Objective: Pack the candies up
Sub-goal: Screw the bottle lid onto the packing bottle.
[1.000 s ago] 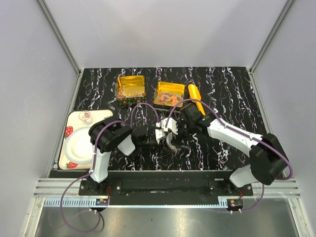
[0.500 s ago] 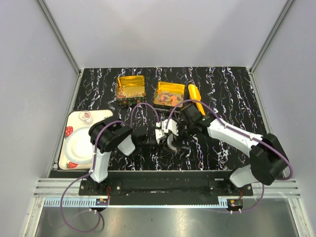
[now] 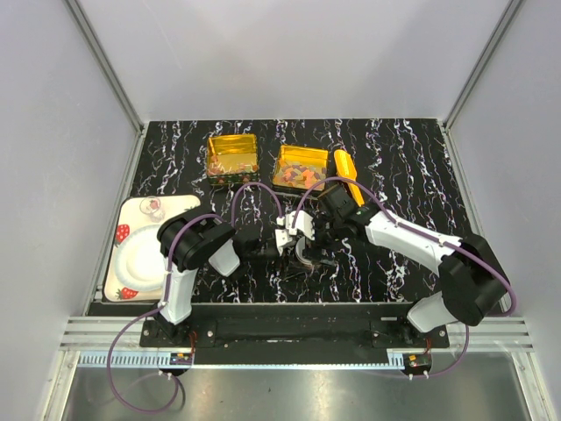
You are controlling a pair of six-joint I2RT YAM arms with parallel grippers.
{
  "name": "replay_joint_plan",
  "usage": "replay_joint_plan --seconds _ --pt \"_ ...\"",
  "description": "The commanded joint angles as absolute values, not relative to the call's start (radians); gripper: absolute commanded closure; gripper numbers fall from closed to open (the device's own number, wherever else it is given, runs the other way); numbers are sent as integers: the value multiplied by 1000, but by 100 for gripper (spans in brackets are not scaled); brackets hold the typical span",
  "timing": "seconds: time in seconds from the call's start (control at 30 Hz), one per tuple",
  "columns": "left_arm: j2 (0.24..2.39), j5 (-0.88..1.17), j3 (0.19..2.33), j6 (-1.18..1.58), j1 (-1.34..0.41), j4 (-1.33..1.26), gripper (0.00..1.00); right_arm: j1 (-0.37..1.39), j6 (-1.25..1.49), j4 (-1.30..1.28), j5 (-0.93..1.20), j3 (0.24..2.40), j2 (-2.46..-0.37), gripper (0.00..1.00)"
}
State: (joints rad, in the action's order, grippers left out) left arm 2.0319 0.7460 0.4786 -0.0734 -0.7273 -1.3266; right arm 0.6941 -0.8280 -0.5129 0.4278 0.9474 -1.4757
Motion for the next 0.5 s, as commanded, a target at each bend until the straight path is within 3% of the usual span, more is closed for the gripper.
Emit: replay_joint_plan --seconds 0.0,0.17,0.23,0.47 --pt "2046 755 491 -69 -726 -1666 36 704 -816 -482 397 942 -1486 8" --pt "2049 753 492 -67 -726 -1666 36 703 -769 -480 390 969 -1493 6" --pt "2049 750 492 -67 -726 -1666 36 704 -730 -479 376 992 -1493 0" --pt "2051 749 492 -69 -727 -1666 36 704 -742 -538 388 1014 -1424 0"
